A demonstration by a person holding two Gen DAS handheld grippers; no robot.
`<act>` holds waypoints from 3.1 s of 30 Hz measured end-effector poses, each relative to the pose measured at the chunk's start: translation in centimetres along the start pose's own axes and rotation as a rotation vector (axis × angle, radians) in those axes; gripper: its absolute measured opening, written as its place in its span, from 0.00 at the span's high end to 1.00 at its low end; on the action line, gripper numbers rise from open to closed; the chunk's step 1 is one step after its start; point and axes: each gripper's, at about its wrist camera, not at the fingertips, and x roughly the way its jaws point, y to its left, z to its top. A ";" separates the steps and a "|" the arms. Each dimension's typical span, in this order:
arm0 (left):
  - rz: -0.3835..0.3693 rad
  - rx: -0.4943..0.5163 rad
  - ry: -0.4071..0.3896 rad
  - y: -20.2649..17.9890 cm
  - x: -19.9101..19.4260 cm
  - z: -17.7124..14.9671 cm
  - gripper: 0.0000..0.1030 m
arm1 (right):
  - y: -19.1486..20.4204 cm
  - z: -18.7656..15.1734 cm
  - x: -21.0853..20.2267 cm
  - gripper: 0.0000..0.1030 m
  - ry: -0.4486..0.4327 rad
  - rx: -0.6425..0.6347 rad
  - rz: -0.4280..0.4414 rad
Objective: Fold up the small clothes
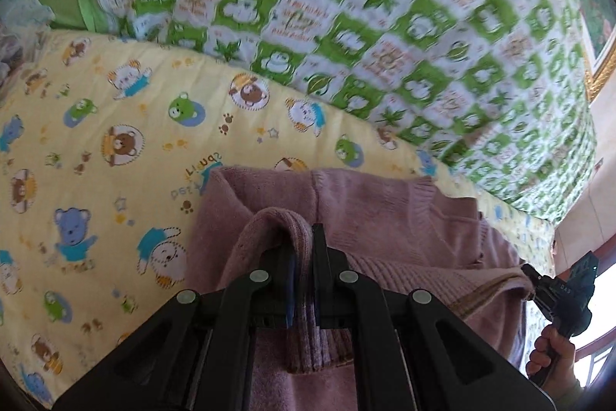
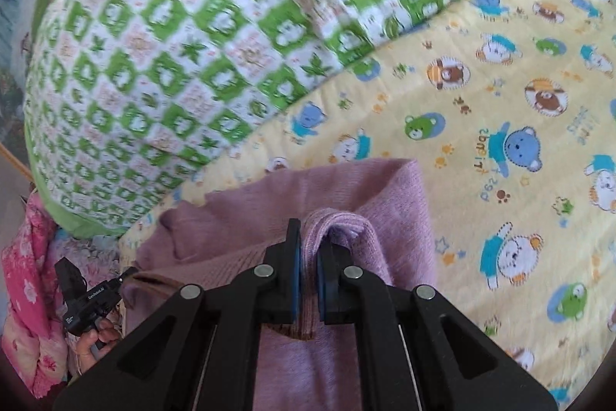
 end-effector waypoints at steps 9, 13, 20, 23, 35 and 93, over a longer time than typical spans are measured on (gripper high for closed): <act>-0.005 0.040 -0.014 -0.6 -1.6 0.2 0.81 | 0.0 0.7 -0.2 0.87 0.027 0.052 0.013; 0.026 0.059 -0.070 -1.0 -4.3 0.2 0.47 | 0.7 0.6 -1.6 0.68 -0.005 0.051 0.020; -0.023 0.125 -0.083 -2.1 -8.3 -0.8 0.47 | 1.6 0.2 -5.5 0.36 -0.119 0.027 0.032; -0.114 0.269 -0.001 -5.3 -8.4 -3.7 0.47 | 4.6 -1.6 -5.6 0.37 -0.081 -0.125 0.075; -0.179 0.617 0.271 -12.2 -0.7 -11.6 0.50 | 12.1 -9.5 4.6 0.52 0.376 -0.657 0.197; 0.176 -0.153 0.062 7.9 -13.6 -13.8 0.43 | 9.9 -10.2 -5.3 0.97 -0.003 -0.218 -0.150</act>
